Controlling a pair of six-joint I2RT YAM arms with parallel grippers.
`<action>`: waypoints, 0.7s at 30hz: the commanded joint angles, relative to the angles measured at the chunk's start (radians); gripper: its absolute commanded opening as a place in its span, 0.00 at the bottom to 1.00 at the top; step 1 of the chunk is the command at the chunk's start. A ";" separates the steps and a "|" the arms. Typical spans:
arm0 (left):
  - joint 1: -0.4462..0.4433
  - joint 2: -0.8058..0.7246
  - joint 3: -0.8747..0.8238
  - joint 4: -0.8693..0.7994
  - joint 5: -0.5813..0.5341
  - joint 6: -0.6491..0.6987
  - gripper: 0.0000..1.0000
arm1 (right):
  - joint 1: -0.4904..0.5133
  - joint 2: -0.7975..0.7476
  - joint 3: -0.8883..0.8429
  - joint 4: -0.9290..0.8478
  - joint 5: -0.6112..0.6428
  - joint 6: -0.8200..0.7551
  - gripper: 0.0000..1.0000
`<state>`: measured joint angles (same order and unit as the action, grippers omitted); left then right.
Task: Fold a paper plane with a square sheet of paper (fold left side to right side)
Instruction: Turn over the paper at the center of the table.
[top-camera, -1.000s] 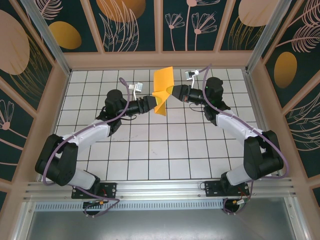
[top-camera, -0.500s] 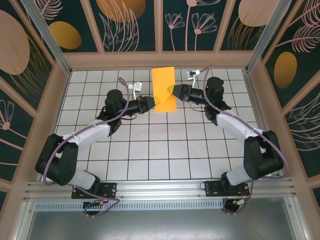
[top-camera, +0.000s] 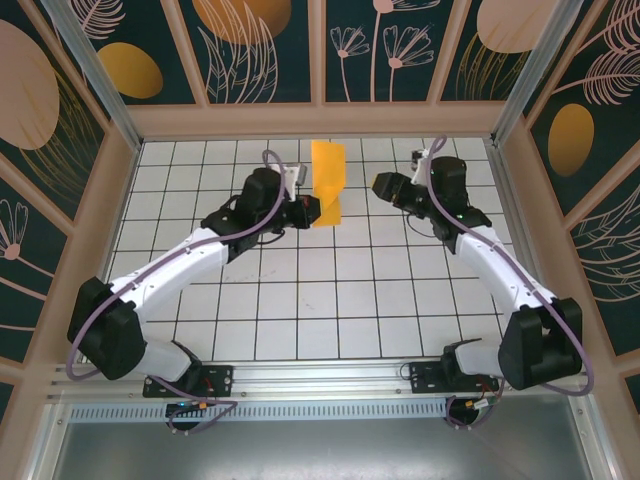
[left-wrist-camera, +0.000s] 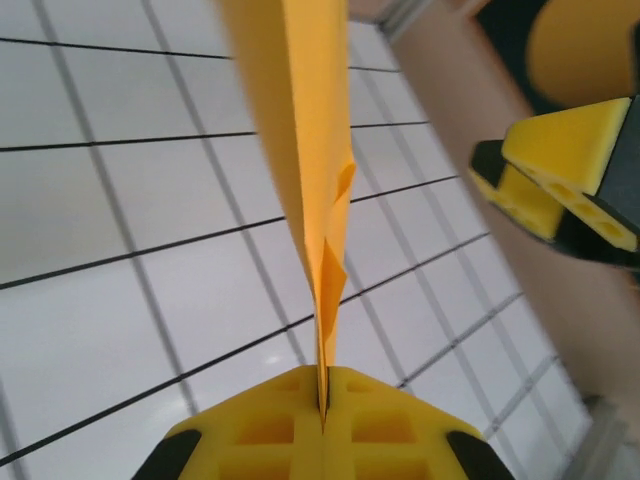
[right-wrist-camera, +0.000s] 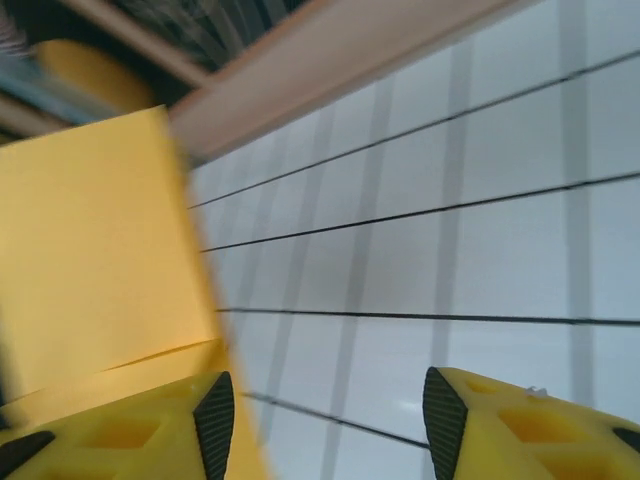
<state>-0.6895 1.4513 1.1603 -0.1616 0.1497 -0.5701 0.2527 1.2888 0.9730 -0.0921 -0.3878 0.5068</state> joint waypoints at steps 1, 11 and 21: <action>-0.067 0.081 0.107 -0.384 -0.396 0.088 0.00 | -0.030 -0.048 0.005 -0.250 0.290 -0.109 0.59; -0.222 0.488 0.527 -1.062 -0.806 -0.118 0.00 | -0.092 -0.151 -0.125 -0.231 0.312 -0.124 0.64; -0.264 0.793 0.813 -1.224 -0.658 -0.089 0.09 | -0.135 -0.178 -0.205 -0.156 0.200 -0.110 0.65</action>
<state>-0.9348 2.2021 1.8984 -1.2881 -0.5457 -0.6697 0.1345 1.1362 0.7914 -0.2817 -0.1429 0.4011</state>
